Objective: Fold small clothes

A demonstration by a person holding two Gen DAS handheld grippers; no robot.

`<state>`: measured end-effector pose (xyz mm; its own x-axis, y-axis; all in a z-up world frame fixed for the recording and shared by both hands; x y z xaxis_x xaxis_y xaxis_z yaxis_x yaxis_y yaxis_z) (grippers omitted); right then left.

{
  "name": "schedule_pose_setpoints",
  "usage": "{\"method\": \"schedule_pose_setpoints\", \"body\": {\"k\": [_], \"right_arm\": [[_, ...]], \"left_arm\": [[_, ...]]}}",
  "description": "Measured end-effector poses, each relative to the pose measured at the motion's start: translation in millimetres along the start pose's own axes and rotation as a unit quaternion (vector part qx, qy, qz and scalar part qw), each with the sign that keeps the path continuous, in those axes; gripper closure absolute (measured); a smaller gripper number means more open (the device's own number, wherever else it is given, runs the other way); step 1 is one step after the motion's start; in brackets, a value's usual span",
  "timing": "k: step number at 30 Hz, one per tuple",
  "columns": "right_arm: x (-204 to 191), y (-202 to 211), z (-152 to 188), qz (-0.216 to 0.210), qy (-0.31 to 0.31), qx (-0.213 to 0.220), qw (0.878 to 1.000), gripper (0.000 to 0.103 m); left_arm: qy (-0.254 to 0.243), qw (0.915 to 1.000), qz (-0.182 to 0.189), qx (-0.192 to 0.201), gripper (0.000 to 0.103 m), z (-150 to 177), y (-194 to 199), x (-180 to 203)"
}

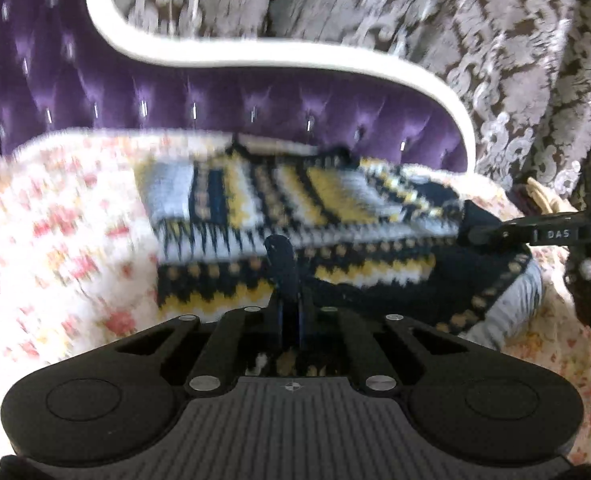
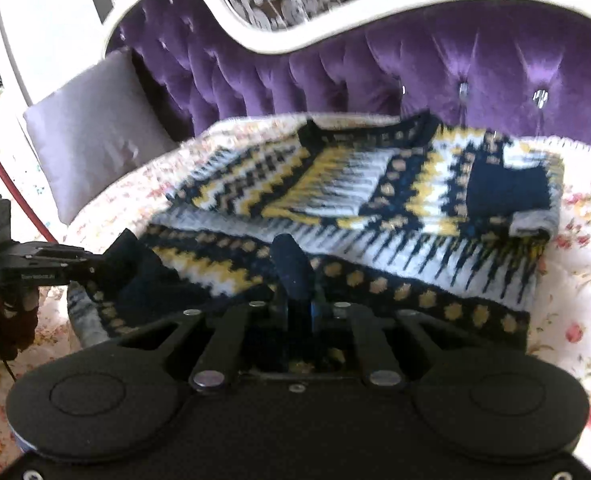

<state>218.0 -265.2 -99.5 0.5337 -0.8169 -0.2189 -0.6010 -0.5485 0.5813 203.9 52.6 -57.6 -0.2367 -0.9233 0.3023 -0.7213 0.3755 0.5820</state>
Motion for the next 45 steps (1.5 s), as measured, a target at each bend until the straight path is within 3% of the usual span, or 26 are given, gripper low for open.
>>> {"method": "schedule_pose_setpoints", "body": {"k": [7,13,20,26,29,32,34,36,39,40,43,45], "right_arm": [[-4.8,54.2,-31.0,0.079,0.008,0.08,0.994,0.086],[20.7,36.2,-71.0,0.131,0.015,0.085,0.988,0.086],[67.6,-29.3,-107.7,0.168,0.005,0.06,0.984,0.086],[94.2,-93.7,-106.8,0.186,0.008,0.004,0.983,0.086],[105.3,-125.5,-97.3,0.205,0.007,-0.035,0.978,0.084],[116.1,-146.8,-83.2,0.229,0.001,-0.074,0.971,0.062],[120.9,-139.6,-78.4,0.234,-0.014,-0.053,0.971,0.05],[127.1,-114.6,-75.7,0.236,-0.059,-0.002,0.97,0.044],[137.7,-68.4,-67.6,0.229,-0.113,0.057,0.965,0.043],[140.3,-57.7,-65.9,0.228,-0.117,0.061,0.965,0.043],[139.7,-32.9,-55.2,0.227,-0.103,0.049,0.967,0.049],[136.4,-30.6,-49.0,0.216,-0.085,0.027,0.972,0.05]], "left_arm": [[-0.073,0.9925,0.009,0.098,0.097,-52.4,28.9,30.4],[-0.111,0.9855,-0.003,0.129,0.097,-121.3,-10.9,35.3],[-0.101,0.9892,-0.047,0.095,0.097,-153.8,-89.6,12.9],[-0.068,0.9928,-0.091,0.037,0.097,-145.5,-153.1,-23.5],[-0.067,0.9889,-0.132,0.007,0.096,-136.2,-179.6,-38.7],[-0.062,0.9805,-0.183,-0.035,0.094,-126.9,-200.5,-56.2],[-0.042,0.9831,-0.176,-0.029,0.094,-129.9,-195.5,-65.2],[-0.018,0.9845,-0.173,-0.018,0.093,-136.4,-180.7,-69.8],[-0.008,0.9856,-0.168,0.013,0.093,-142.7,-144.9,-64.3],[-0.009,0.9874,-0.157,0.019,0.092,-141.0,-131.6,-60.3],[-0.009,0.9922,-0.123,0.021,0.073,-122.9,-95.1,-49.1],[0.006,0.9943,-0.105,0.015,0.072,-101.6,-75.3,-44.8]]}}
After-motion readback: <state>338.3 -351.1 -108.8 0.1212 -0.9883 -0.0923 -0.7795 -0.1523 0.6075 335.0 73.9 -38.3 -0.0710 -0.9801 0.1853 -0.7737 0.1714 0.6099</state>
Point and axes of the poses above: each gripper's, at about its wrist camera, not at the fingertips, and y roughly against the way its jaws point, x to its right, z to its underside, the point moved 2 cm from there along -y, roughly the way its jaws point, and after that the axes turned 14 degrees about y, right-handed, at the moved point
